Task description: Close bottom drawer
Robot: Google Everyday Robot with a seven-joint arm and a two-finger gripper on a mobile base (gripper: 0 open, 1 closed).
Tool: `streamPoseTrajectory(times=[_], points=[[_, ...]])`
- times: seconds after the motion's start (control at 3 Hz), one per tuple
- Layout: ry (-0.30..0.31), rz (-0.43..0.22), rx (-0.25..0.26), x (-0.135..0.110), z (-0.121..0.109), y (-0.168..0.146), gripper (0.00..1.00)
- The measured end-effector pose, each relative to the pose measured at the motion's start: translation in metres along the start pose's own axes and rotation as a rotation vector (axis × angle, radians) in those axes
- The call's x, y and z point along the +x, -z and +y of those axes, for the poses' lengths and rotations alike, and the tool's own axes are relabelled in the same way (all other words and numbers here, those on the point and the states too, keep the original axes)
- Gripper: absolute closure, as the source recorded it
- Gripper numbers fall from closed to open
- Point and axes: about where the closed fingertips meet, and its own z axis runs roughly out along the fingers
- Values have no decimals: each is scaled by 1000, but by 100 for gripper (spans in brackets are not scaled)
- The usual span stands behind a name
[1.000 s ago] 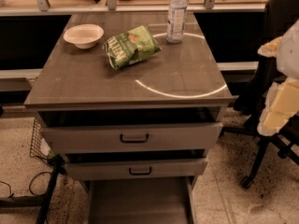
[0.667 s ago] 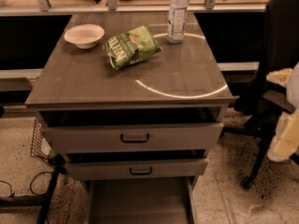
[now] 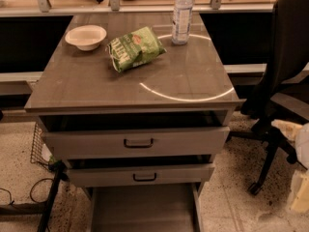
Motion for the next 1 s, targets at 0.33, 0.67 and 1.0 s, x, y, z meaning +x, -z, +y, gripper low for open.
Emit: streamPoseTrajectory(times=[0.33, 0.67, 1.0], points=[[86, -16, -11, 3, 35, -36, 0], [148, -36, -36, -3, 67, -72, 0], [148, -36, -36, -3, 67, -72, 0]])
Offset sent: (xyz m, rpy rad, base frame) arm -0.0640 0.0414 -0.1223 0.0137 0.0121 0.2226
